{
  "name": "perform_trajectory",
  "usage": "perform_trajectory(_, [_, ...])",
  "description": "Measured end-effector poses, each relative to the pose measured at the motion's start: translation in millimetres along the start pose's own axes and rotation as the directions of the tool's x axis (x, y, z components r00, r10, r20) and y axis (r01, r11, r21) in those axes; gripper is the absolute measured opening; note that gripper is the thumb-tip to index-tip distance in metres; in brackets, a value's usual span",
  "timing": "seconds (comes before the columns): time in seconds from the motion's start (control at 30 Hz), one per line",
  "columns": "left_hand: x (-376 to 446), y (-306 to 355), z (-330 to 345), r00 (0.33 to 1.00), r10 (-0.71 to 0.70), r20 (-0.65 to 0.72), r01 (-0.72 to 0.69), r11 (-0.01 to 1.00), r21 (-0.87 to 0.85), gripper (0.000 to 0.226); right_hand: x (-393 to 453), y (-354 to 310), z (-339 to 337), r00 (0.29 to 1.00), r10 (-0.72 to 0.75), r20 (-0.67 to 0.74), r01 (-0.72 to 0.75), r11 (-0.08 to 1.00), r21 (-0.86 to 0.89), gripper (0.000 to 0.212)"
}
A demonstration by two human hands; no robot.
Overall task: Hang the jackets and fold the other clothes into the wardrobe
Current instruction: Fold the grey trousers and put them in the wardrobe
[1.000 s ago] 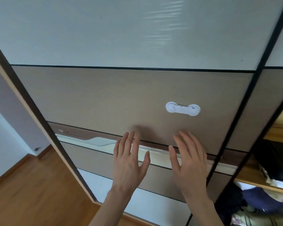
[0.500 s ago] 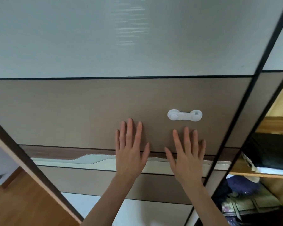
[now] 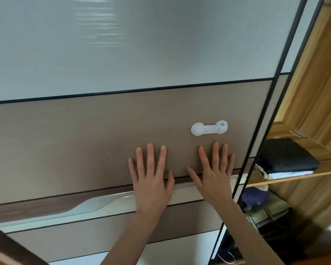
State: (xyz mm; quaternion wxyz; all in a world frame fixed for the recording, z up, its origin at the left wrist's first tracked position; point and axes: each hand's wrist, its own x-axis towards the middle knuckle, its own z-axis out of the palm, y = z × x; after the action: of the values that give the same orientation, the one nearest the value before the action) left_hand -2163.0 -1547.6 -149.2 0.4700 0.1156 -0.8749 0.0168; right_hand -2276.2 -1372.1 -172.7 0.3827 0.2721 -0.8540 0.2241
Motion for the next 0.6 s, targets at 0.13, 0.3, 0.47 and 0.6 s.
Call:
perform_trajectory(0.13, [2,16,7,1.0,0.008,0.008,-0.007,1.0,-0.021,0.087,2,15,-7,0.999,0.016,0.029,-0.016,1.0,-0.018,0.08])
perform_trajectory(0.3, [3,45,23,0.999,0.036,0.017,-0.036,0.999,-0.023,0.089,2,44,-20,0.998,0.022,0.052,-0.021,0.999,-0.035,0.077])
perform_trajectory(0.47, [6,77,40,0.999,0.035,0.001,-0.035,0.999,-0.03,0.088,4,78,-28,0.998,0.022,0.063,-0.019,0.999,-0.043,0.076])
perform_trajectory(0.6, [12,111,48,1.0,0.023,-0.01,-0.023,0.999,-0.025,0.09,6,112,-36,0.998,-0.001,0.058,0.003,0.999,-0.041,0.077])
